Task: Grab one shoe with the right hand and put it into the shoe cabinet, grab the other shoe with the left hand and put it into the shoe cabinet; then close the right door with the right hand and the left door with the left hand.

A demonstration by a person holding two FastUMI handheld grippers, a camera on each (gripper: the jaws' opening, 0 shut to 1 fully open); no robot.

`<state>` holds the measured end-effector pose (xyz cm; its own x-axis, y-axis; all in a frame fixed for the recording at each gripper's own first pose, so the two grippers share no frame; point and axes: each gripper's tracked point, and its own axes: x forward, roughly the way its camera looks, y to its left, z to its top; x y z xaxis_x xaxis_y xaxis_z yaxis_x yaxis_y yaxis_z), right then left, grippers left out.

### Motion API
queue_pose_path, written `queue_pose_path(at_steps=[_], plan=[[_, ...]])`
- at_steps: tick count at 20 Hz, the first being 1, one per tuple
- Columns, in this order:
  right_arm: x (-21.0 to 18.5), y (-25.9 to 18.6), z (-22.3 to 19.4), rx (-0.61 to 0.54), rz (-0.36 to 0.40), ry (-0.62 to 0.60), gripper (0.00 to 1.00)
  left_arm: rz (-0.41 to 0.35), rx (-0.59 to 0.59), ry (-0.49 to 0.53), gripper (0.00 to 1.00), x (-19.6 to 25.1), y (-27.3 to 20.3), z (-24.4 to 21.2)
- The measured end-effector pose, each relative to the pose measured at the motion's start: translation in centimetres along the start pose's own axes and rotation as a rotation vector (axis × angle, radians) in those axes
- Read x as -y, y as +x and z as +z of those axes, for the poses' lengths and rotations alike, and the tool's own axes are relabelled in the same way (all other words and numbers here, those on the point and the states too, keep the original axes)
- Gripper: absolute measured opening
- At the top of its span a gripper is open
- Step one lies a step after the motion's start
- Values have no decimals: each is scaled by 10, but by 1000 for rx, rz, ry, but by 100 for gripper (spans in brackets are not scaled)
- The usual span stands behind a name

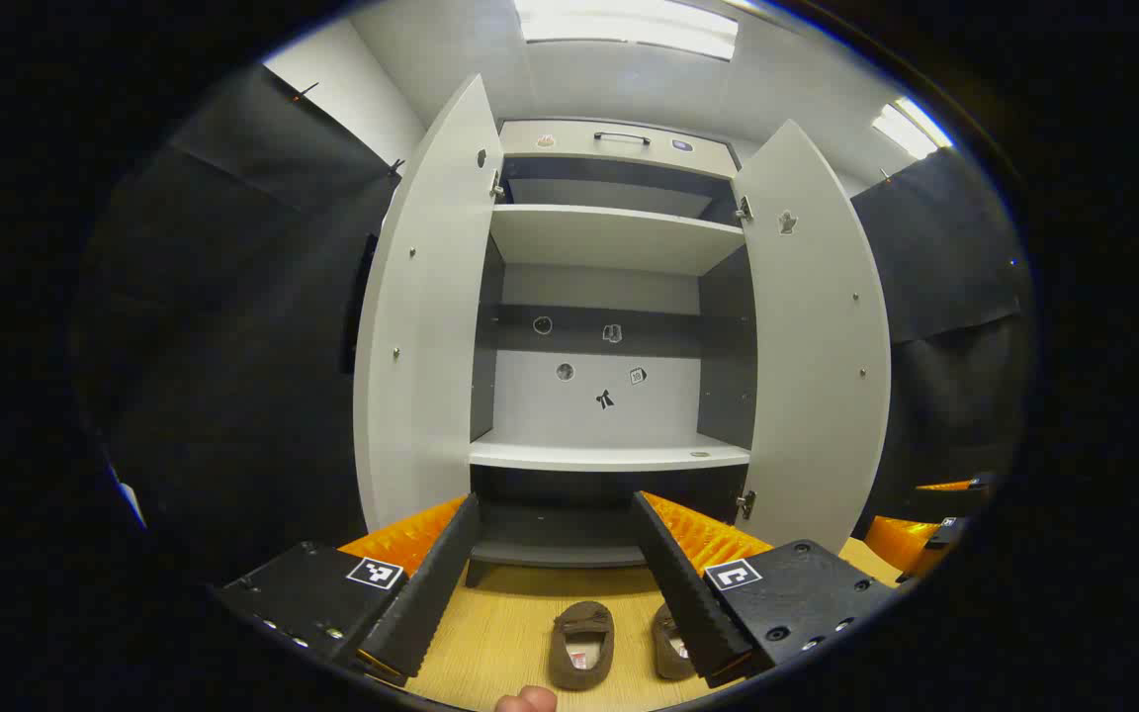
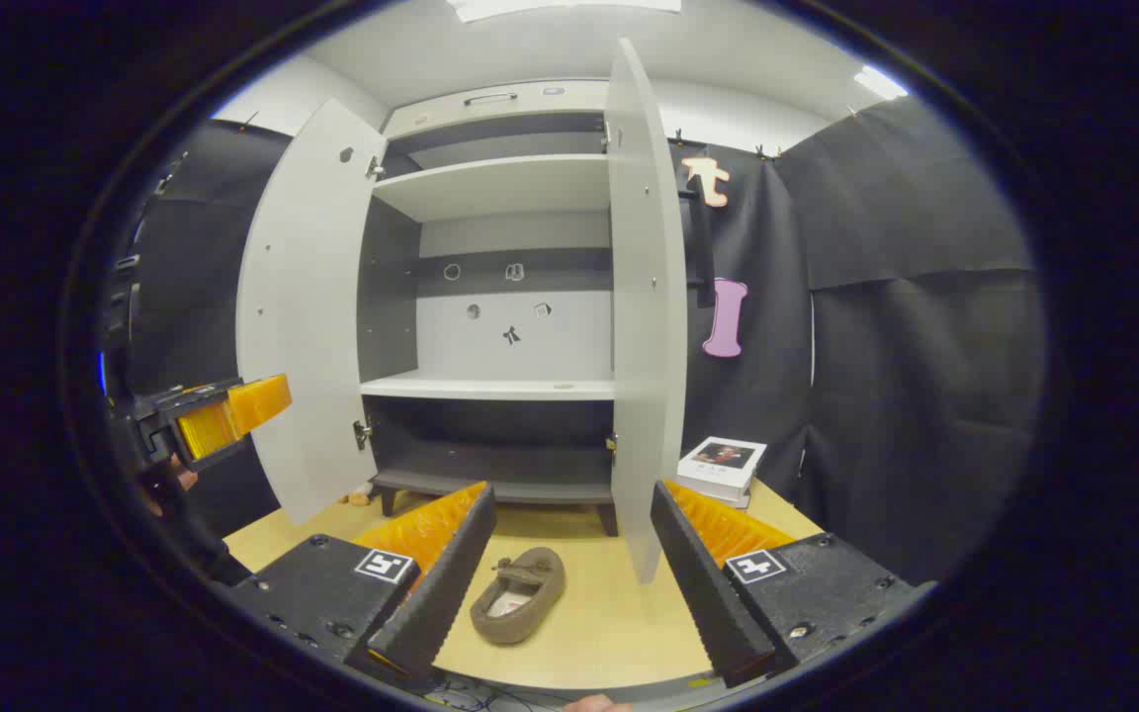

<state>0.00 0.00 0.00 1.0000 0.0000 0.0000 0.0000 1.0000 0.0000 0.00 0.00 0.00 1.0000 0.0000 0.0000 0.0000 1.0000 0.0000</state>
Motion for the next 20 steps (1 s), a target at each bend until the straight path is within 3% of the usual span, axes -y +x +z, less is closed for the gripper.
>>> queue_pose_path(at_steps=[11,20], plan=[[-16,21,4,9,35,-23,100,-58,-12,33,95,24,7,-9],[-29,23,7,10,67,-33,100,-37,-34,-2,95,15,8,-12]])
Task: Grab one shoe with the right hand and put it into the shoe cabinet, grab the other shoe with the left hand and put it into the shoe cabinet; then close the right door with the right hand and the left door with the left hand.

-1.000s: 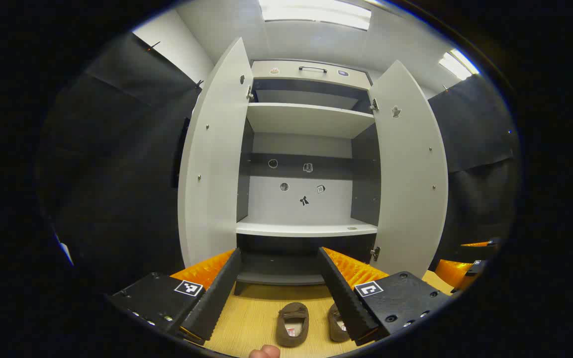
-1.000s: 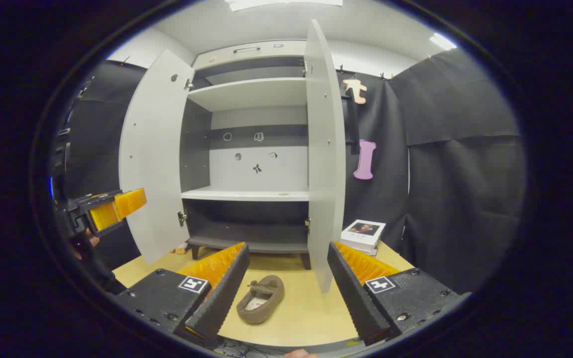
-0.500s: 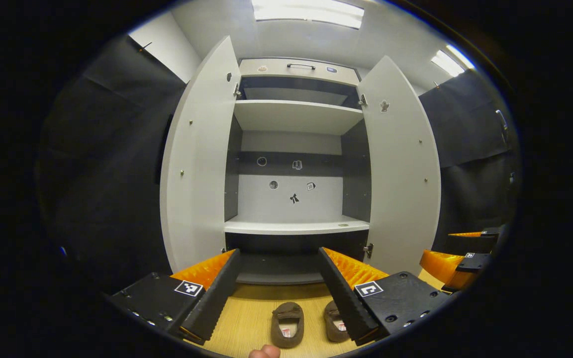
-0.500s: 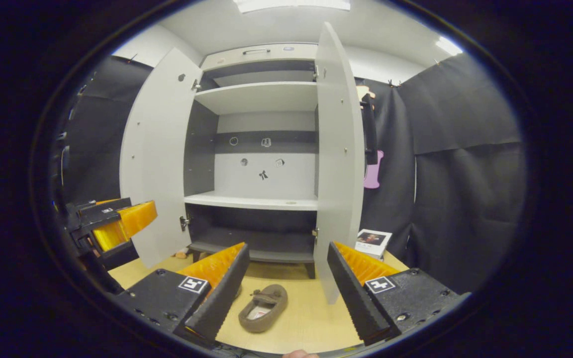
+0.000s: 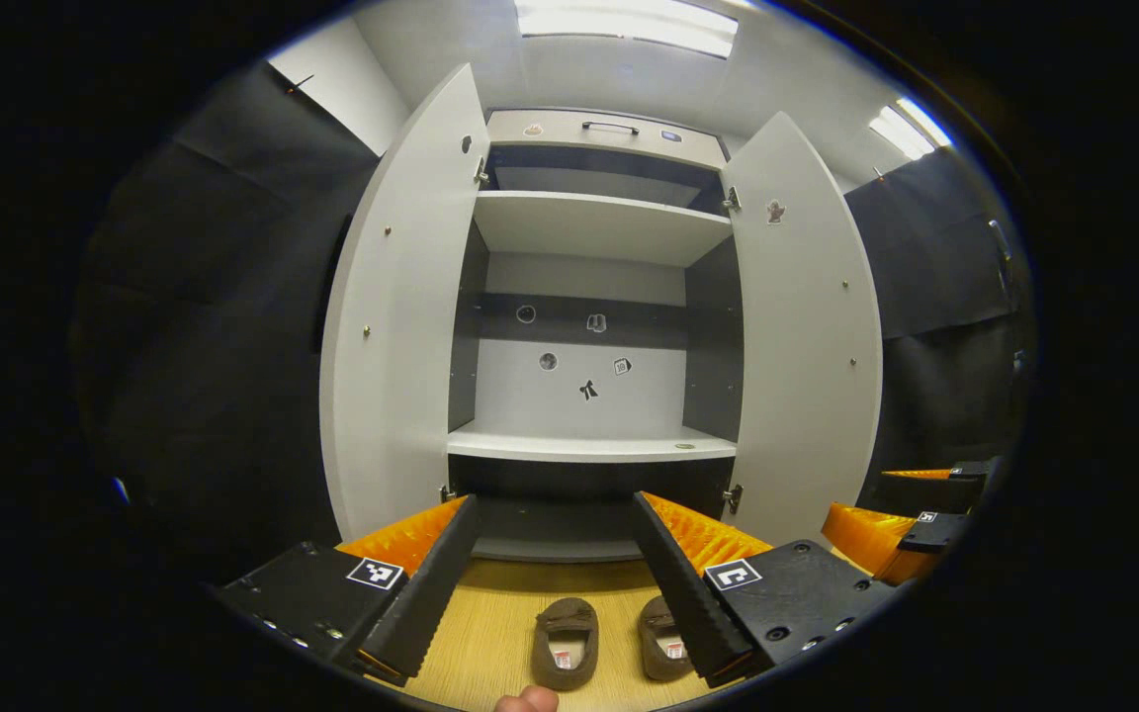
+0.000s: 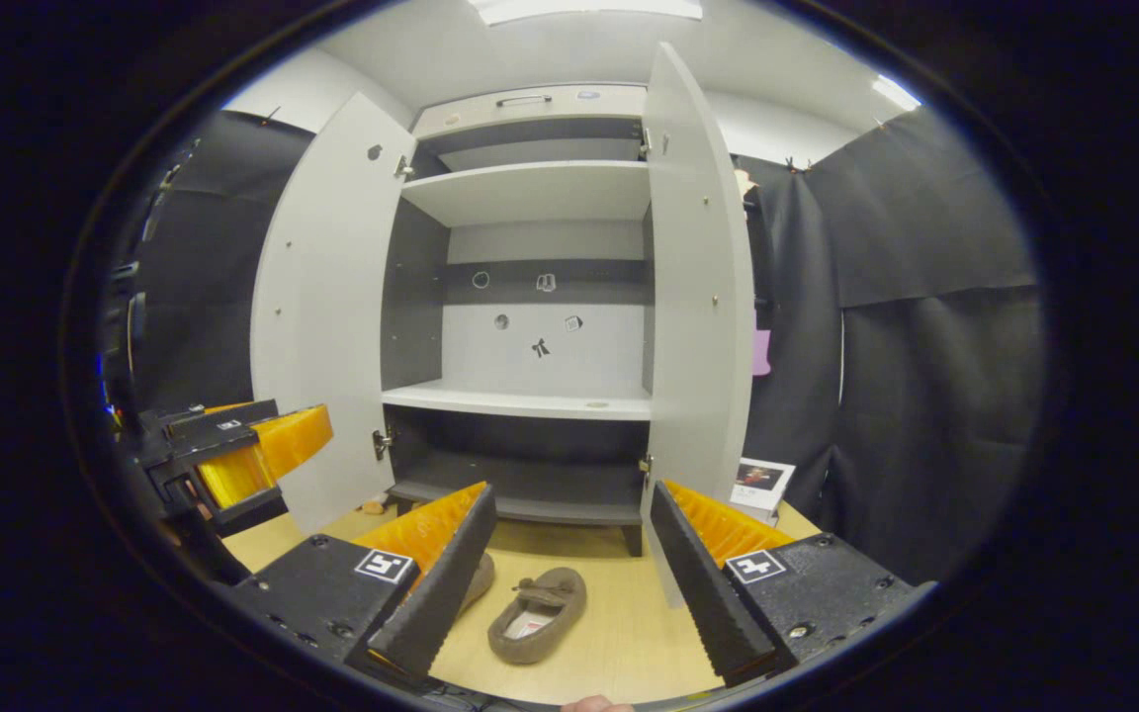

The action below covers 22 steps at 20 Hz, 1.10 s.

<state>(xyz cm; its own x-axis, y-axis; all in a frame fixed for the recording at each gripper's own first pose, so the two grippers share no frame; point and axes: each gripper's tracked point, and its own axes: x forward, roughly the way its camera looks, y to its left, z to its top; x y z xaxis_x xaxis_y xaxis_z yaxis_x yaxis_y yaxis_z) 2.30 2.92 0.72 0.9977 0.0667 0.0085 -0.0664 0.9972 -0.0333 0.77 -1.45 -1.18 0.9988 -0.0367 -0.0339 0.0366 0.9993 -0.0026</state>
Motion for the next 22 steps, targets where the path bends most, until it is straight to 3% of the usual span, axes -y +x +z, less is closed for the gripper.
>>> queue_pose_path(at_steps=[9,16,22], plan=[[-6,18,-12,-42,12,-30,99,19,40,7,95,-7,-13,13],[-53,66,-90,-238,129,-32,100,42,31,10,95,-18,-23,12],[-77,97,-199,-474,171,-116,97,64,8,-6,94,-32,-28,3]])
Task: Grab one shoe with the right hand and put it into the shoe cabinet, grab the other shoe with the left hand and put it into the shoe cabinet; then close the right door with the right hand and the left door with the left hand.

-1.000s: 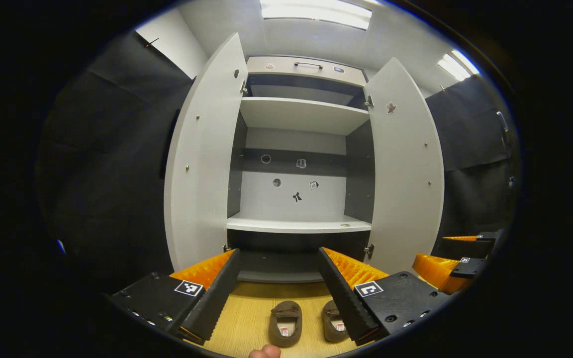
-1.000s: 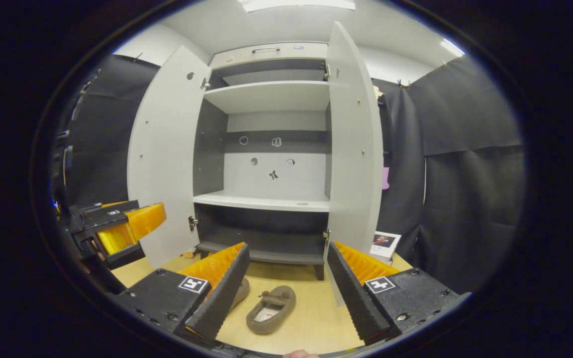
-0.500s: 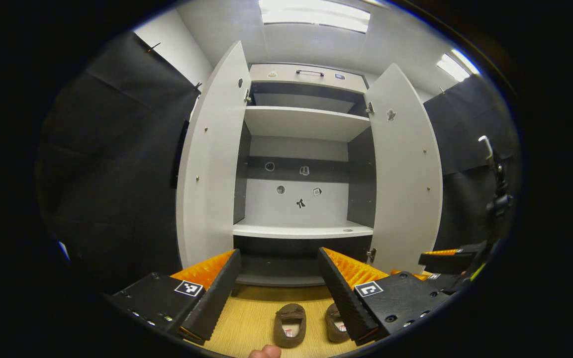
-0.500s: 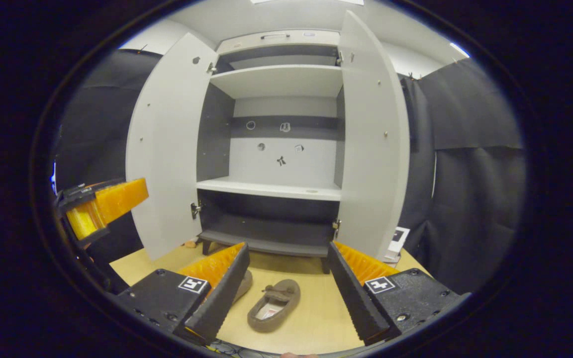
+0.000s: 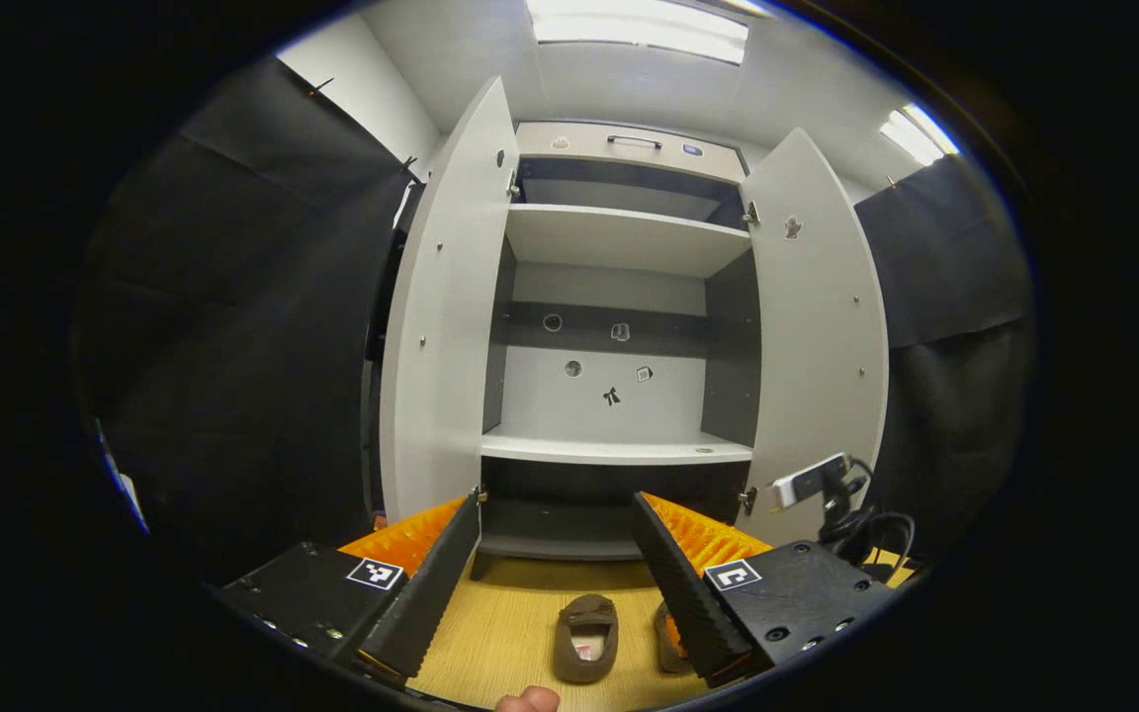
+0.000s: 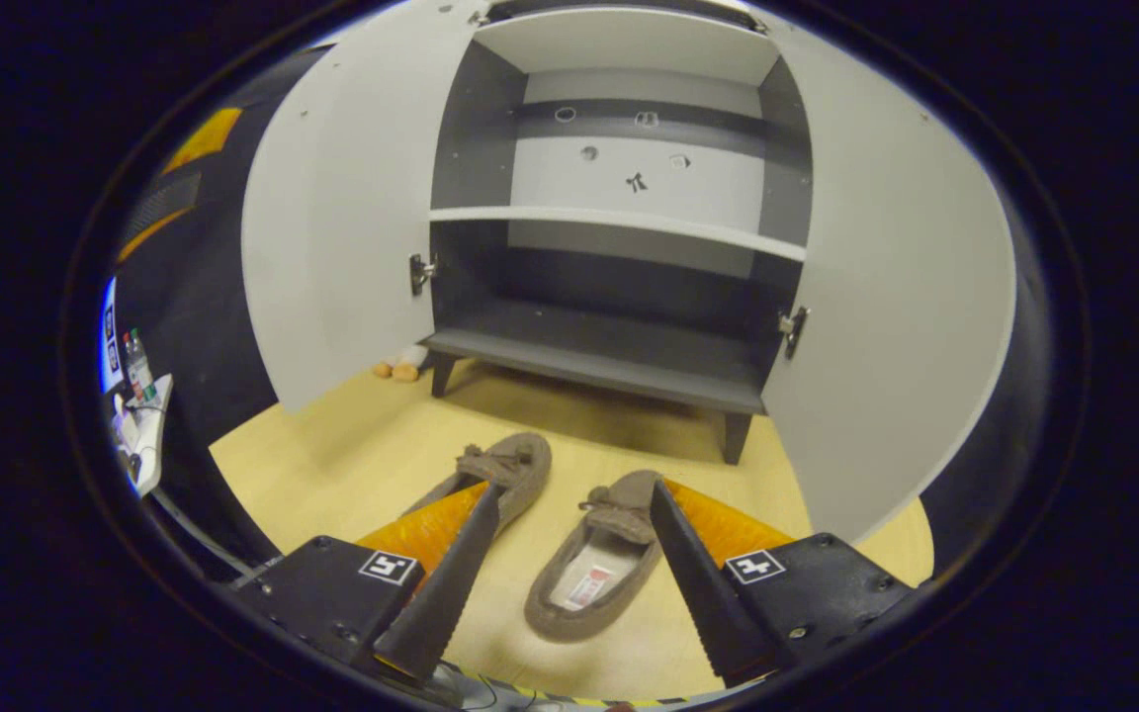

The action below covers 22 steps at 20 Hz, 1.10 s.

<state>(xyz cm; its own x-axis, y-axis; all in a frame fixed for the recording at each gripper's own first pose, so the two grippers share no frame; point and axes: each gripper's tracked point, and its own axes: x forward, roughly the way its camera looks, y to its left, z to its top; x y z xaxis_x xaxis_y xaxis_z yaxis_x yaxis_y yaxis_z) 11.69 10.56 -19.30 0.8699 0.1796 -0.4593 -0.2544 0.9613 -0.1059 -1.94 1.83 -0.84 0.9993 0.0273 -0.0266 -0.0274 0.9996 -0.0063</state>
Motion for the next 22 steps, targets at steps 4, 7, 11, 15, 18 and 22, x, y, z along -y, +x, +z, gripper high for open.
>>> queue_pose_path(at_steps=[4,7,11,15,18,22], plan=[[-7,31,-34,-95,13,0,87,21,-2,3,95,-10,-4,-2],[-11,48,-45,-145,24,3,82,35,-6,9,95,-16,-5,-4],[-13,71,-54,-202,26,12,72,44,-5,2,95,-20,-5,-2],[-3,89,-68,-253,-16,26,53,41,-12,-4,95,-21,-4,-3],[0,97,-70,-253,-29,62,48,46,-21,8,95,-23,-5,-5],[5,96,-73,-237,-38,15,33,41,-34,0,95,-23,-4,-7]])
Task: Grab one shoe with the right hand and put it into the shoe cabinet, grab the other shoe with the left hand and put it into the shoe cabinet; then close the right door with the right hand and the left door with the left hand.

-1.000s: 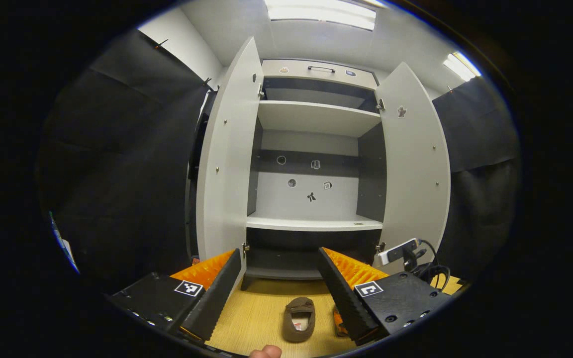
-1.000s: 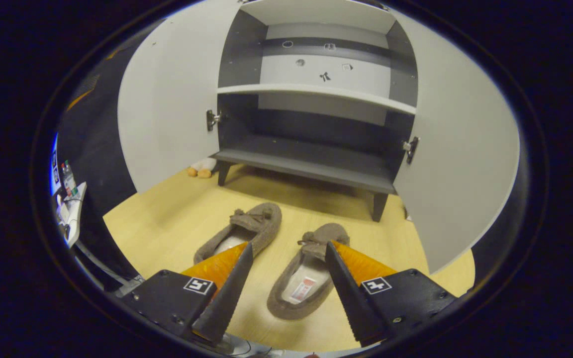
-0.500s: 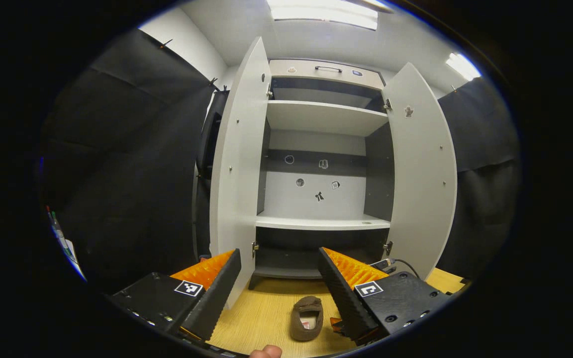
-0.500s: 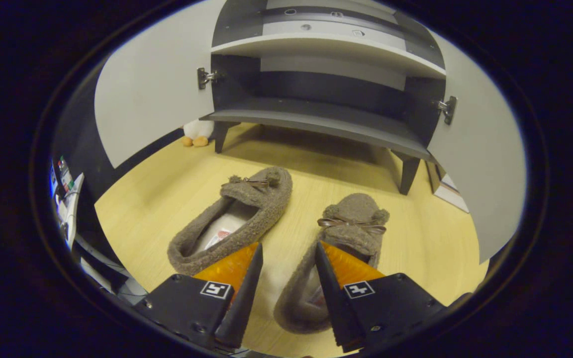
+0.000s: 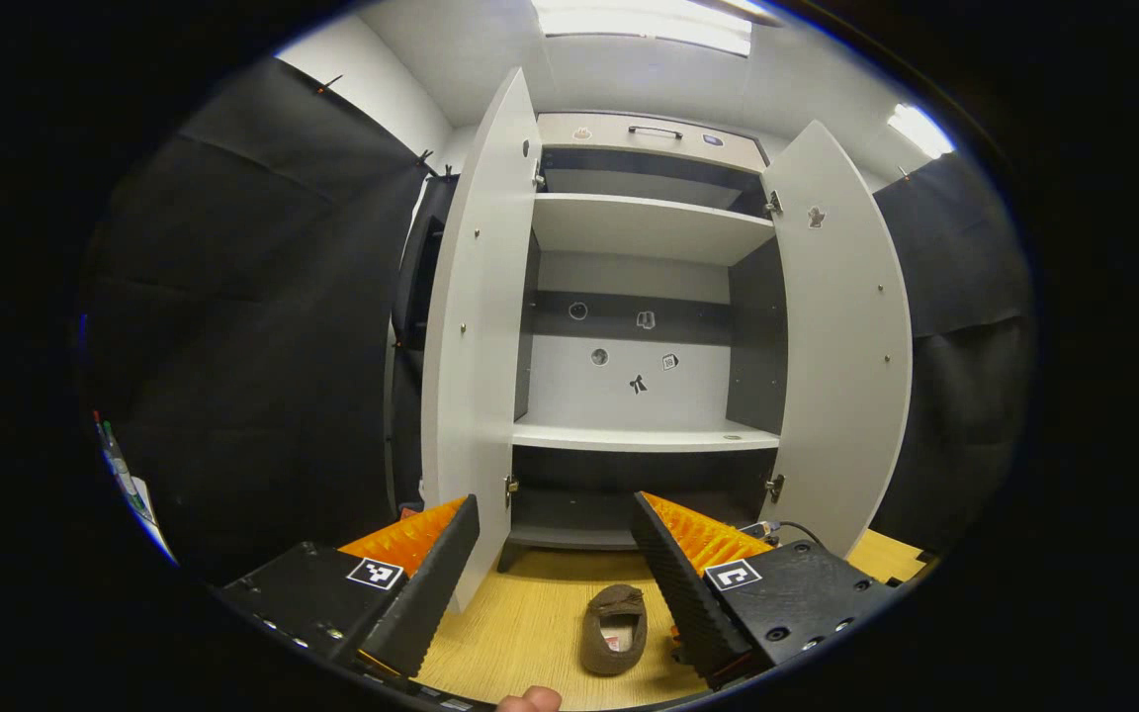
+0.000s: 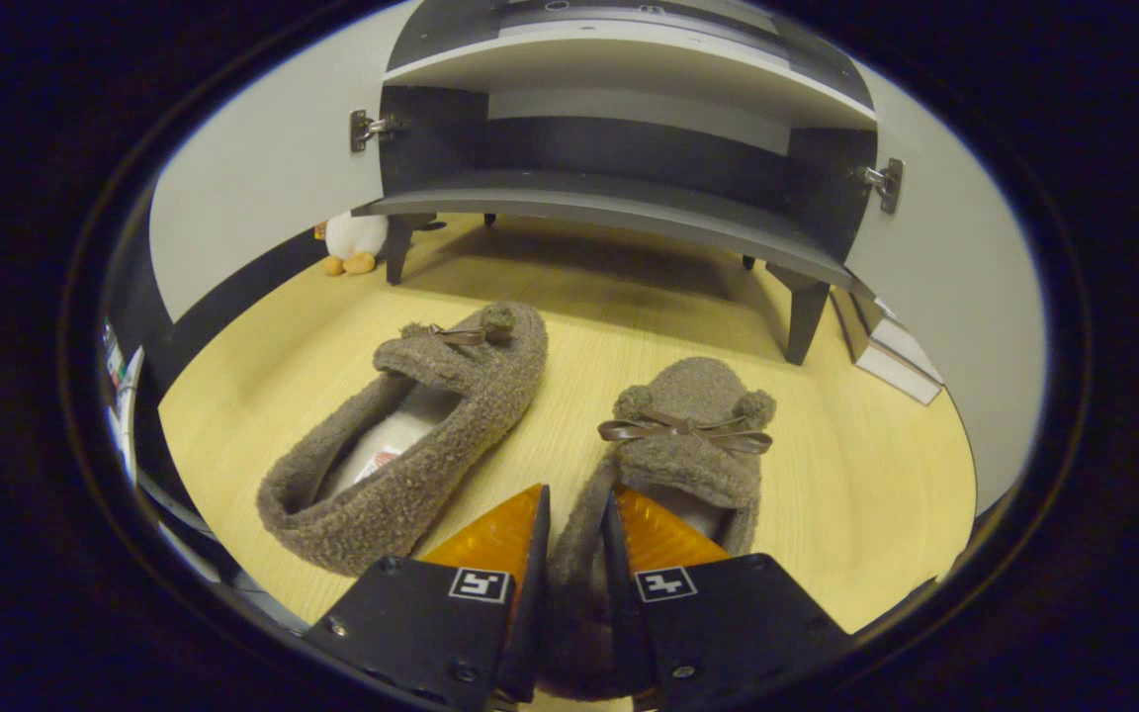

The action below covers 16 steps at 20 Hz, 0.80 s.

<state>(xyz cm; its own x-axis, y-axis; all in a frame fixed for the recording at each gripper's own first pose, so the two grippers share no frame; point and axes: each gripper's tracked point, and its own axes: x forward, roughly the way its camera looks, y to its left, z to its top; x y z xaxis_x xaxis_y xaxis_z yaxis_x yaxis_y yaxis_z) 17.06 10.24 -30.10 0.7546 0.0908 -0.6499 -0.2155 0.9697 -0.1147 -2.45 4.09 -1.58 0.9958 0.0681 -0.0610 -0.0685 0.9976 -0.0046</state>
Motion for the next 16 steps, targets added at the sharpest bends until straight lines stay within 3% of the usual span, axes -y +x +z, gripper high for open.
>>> queue_pose_path(at_steps=[5,10,16], plan=[[5,0,3,46,-21,-11,7,-22,7,-7,95,5,2,2],[1,-28,18,192,-37,-68,4,-45,7,-36,95,13,-3,5],[6,-99,63,379,-42,-106,4,-62,-2,-37,95,17,-9,-2]])
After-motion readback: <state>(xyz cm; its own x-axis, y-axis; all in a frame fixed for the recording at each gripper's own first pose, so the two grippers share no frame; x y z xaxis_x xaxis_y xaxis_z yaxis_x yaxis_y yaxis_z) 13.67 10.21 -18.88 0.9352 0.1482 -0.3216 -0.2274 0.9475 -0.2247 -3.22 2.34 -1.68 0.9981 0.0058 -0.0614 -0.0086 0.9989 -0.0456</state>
